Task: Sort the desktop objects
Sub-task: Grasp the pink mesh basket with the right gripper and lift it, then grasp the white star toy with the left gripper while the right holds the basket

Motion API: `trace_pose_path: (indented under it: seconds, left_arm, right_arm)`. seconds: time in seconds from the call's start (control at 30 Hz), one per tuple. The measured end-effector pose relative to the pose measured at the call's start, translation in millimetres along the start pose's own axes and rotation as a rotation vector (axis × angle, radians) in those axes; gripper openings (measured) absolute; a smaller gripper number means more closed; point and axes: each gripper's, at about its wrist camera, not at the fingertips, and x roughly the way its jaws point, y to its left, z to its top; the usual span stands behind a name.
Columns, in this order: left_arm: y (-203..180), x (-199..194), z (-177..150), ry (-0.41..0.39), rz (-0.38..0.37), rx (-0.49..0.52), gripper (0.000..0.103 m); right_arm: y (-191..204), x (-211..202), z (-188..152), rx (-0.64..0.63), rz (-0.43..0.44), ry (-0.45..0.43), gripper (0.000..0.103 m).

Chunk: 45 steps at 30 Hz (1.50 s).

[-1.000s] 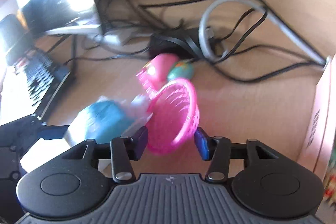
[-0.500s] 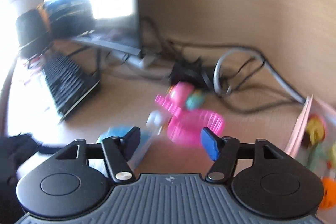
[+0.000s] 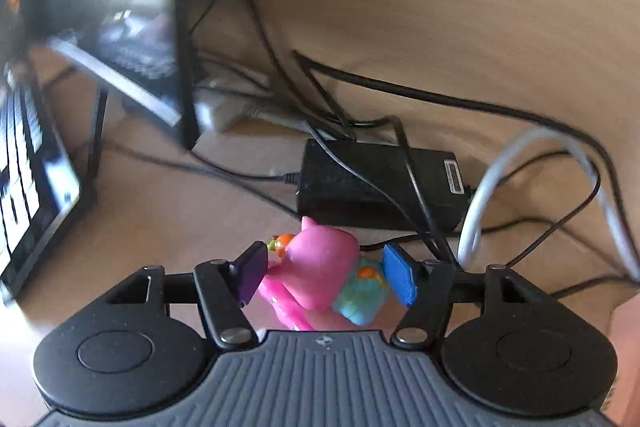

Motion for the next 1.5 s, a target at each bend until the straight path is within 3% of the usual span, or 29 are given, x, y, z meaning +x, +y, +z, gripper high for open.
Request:
trace_pose_path:
  seconds: [0.2,0.3,0.4,0.77,0.87,0.93,1.07,1.13,1.23,1.33,1.4,1.5]
  left_arm:
    - [-2.6,-1.4,-4.5,0.014,0.024,0.059,0.101]
    - [-3.3,-7.1,-12.9,0.031,0.022,0.094,0.102]
    - [-4.6,-14.8,-23.3,0.039,0.030,0.133,0.102]
    - [-2.5,-15.3,-17.6,0.034,0.235,0.225,0.102]
    - [-5.9,-18.4,-10.5,0.020,0.263,0.230,0.102]
    - [-13.8,-29.7,-8.1,-0.014,0.198,0.230,0.102]
    - [-45.2,-43.2,-19.1,-0.021,-0.041,0.292,0.102]
    - [-64.9,-39.2,-30.5,0.012,-0.108,0.337,0.102]
    - [-89.8,-27.6,-46.3,0.080,-0.163,0.390,0.102]
    - [-104.3,-23.2,-57.2,0.118,-0.205,0.427,0.102]
    - [-109.6,-23.0,-60.3,0.128,-0.213,0.441,0.102]
    - [-110.8,-20.3,-60.2,0.145,-0.233,0.431,0.102]
  right_arm:
    - [5.8,-28.2,-27.1,-0.042,0.110,0.024,0.060]
    - [11.4,-49.8,-50.5,-0.097,0.131,0.031,0.060]
    - [1.3,-77.6,-77.0,-0.065,0.151,0.045,0.060]
    - [-13.3,-182.6,-202.0,-0.226,0.044,0.002,0.062]
    - [-25.6,-211.6,-226.3,-0.196,-0.060,-0.039,0.074]
    - [-40.6,-235.9,-239.0,-0.092,-0.077,-0.088,0.088]
    - [-70.9,-274.4,-265.7,0.157,-0.076,-0.160,0.099]
    - [-78.2,-282.2,-284.8,0.255,-0.071,-0.164,0.100]
    - [-74.9,-274.3,-300.4,0.292,-0.079,-0.126,0.101]
    - [-60.4,-266.1,-309.2,0.219,-0.096,-0.094,0.101]
    - [-55.8,-261.2,-309.8,0.156,-0.173,-0.080,0.101]
    - [-63.1,-252.9,-308.0,0.126,-0.446,-0.073,0.100]
